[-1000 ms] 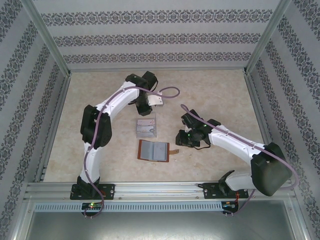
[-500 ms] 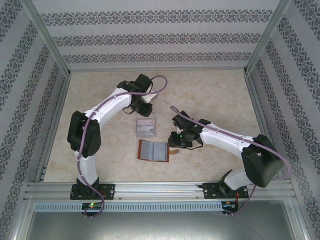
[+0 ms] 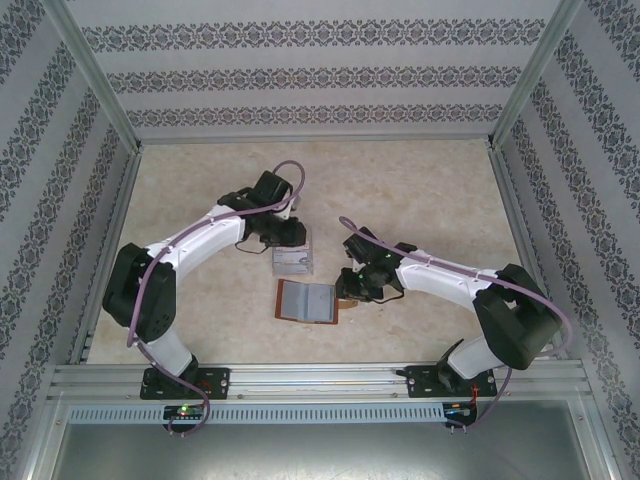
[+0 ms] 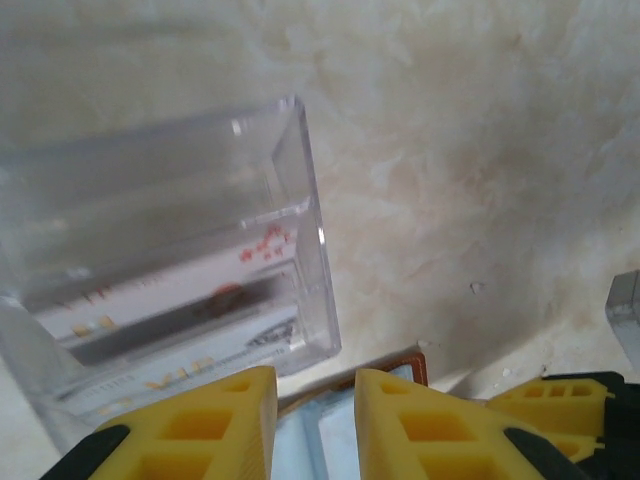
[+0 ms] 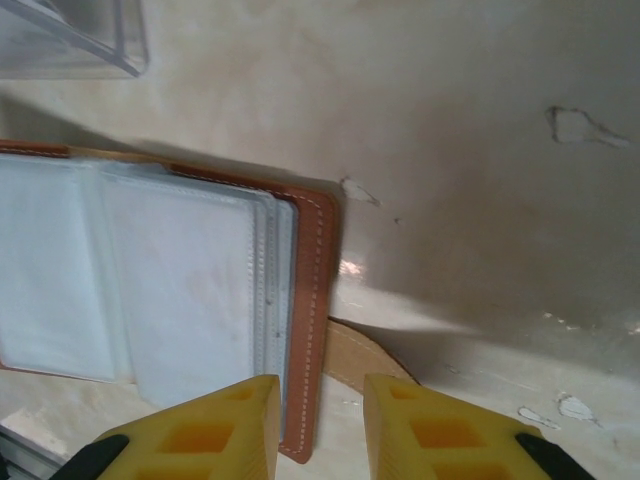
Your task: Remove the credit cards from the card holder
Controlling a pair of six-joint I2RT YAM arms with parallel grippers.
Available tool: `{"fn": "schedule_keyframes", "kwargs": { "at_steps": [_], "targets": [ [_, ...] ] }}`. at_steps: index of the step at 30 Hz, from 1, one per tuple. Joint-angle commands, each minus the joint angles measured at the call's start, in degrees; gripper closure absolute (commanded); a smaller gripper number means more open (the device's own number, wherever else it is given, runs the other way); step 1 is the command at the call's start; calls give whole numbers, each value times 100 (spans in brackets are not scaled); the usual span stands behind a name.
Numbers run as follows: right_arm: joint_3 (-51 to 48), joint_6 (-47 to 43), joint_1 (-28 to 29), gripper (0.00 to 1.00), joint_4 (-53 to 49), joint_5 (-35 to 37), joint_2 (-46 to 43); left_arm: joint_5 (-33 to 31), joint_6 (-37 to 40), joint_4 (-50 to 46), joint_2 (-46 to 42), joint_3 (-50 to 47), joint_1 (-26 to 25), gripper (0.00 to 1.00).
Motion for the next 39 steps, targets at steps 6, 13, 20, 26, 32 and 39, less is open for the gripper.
{"fn": "schedule_keyframes", "kwargs": {
  "at_steps": [6, 13, 20, 26, 32, 39],
  "targets": [
    [-365, 132, 48, 70, 64, 27, -56, 296, -1027, 781, -128, -658, -759, 71],
    [-462, 137, 24, 70, 86, 129, -5, 777, -1844, 1583, 198, -1195, -1107, 71],
    [-486, 124, 8, 70, 104, 138, 16, 1117, -2325, 2334, 341, -1558, -1407, 71],
    [-473, 106, -13, 70, 126, 129, 35, 1260, -2489, 2593, 503, -1752, -1528, 70],
    [-465, 111, -20, 70, 120, 124, 39, 922, -2277, 2096, 605, -1759, -1581, 69],
    [-447, 97, -29, 70, 122, 105, 92, 289, -1860, 1008, 449, -1466, -1625, 67]
  ]
}}
